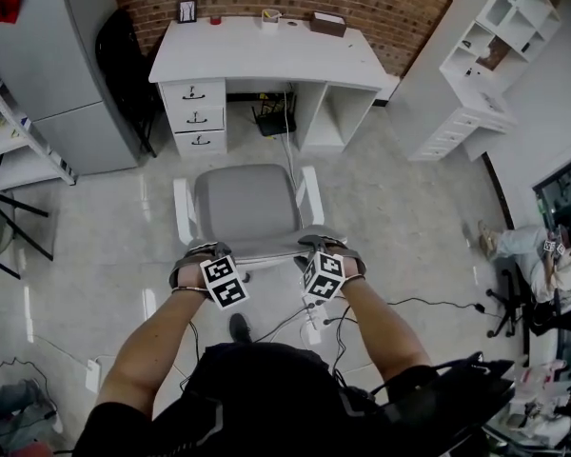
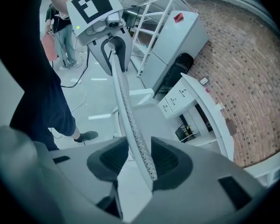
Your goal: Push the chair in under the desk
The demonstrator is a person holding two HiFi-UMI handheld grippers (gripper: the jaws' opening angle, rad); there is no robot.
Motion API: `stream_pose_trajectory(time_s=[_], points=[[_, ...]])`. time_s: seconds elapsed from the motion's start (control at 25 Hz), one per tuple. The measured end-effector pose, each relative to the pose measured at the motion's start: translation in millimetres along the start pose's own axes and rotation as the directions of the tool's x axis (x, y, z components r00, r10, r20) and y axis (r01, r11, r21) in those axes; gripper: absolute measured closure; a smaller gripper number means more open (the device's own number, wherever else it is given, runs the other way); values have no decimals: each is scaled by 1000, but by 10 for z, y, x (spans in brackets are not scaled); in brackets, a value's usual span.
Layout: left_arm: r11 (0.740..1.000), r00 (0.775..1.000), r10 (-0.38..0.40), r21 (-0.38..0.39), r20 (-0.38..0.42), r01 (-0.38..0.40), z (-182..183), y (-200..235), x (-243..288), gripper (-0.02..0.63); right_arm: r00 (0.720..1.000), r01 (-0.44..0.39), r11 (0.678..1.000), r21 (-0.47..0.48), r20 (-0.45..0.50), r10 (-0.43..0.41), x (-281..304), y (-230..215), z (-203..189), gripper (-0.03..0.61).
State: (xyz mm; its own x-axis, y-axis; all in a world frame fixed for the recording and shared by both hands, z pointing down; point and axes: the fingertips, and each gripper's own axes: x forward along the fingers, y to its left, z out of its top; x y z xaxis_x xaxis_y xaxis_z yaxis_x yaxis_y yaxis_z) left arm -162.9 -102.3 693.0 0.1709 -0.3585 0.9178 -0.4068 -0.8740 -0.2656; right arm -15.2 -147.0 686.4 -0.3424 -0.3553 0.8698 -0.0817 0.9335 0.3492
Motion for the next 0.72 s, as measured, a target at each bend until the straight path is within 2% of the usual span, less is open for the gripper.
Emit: stream_pose_trajectory(time_s=[0.16, 0.36, 0.48, 0.72], points=[[999, 1000, 17, 46, 19, -17, -74, 69, 33, 492, 999, -21, 999, 24, -36, 22, 68, -12, 67, 422], [999, 1000, -10, 51, -3, 10, -134, 218, 60, 492, 999, -12, 999, 37, -40, 13, 122, -109, 160, 422], [997, 1000, 17, 75, -8, -16, -164, 316, 106, 492, 999, -12, 998, 57, -42, 14, 181, -169, 200, 420], [996, 999, 33, 83, -42, -29, -208, 456, 198, 494, 994, -71, 994, 81, -73, 77, 257, -269, 249, 419]])
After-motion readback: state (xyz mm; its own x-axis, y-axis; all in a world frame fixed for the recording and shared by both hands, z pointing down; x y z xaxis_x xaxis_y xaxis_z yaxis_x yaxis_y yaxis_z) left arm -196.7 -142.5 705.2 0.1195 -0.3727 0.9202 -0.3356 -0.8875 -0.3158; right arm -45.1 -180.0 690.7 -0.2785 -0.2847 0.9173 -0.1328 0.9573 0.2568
